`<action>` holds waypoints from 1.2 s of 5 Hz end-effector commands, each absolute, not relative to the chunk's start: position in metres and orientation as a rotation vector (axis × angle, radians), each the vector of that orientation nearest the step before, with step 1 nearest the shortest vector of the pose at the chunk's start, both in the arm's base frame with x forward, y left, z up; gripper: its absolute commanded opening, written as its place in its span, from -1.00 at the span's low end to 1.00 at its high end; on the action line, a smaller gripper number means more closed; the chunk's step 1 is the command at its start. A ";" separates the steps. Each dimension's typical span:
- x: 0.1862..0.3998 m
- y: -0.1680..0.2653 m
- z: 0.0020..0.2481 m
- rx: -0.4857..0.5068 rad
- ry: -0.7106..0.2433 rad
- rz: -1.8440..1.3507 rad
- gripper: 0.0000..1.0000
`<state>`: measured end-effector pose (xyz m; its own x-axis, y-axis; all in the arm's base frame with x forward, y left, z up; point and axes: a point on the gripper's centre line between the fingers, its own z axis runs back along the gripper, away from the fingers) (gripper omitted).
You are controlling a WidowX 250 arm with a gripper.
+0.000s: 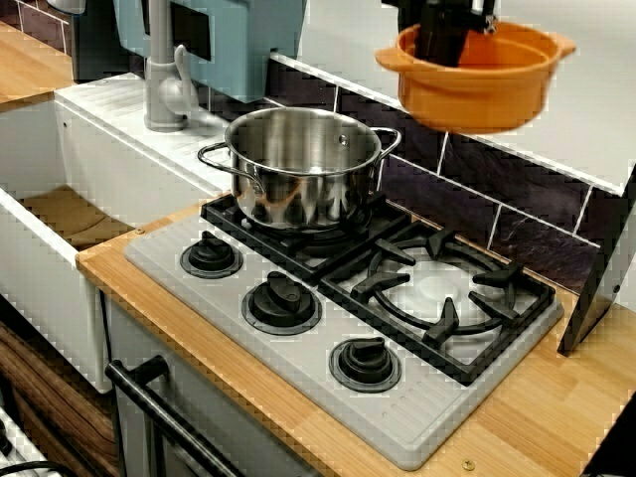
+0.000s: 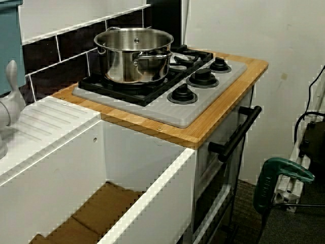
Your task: Lift pot from stove
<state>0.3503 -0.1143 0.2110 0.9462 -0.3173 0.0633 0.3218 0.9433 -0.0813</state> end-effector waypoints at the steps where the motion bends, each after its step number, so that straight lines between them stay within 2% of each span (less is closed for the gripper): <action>1: 0.343 -0.103 0.258 -0.108 -0.180 -0.314 -1.00; 6: 0.337 -0.103 0.282 -0.127 -0.217 -0.301 -1.00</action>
